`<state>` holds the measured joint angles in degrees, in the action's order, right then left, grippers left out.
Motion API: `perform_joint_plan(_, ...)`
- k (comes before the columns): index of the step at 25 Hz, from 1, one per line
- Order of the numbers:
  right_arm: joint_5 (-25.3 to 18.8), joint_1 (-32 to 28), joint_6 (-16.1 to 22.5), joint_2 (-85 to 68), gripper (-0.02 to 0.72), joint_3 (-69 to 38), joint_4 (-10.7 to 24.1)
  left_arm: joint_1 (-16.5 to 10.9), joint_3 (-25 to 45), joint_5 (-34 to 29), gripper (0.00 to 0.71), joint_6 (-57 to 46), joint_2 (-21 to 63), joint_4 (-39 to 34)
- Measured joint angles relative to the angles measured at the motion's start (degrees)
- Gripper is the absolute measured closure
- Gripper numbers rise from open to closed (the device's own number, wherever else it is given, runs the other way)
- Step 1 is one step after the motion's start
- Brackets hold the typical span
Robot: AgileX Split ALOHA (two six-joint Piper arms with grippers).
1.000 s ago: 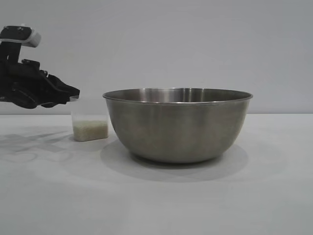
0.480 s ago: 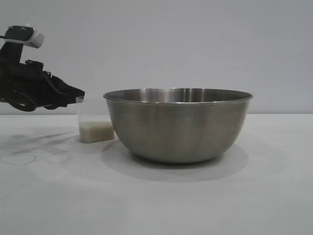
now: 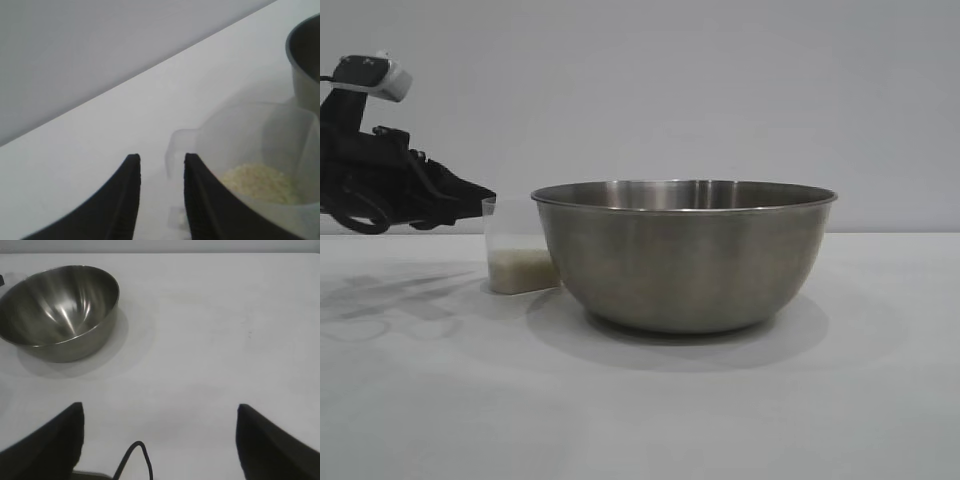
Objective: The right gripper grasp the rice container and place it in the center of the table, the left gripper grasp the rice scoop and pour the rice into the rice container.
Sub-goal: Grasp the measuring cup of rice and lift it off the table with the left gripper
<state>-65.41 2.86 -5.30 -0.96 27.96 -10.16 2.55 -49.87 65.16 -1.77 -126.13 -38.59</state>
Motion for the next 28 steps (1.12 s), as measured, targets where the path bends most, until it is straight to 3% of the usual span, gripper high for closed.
perform_joint_plan(28,0.0,0.0,0.0,0.0,0.135,0.0,0.0,0.0,-1.6,-3.4,0.529,-2.6,-0.1,-3.4)
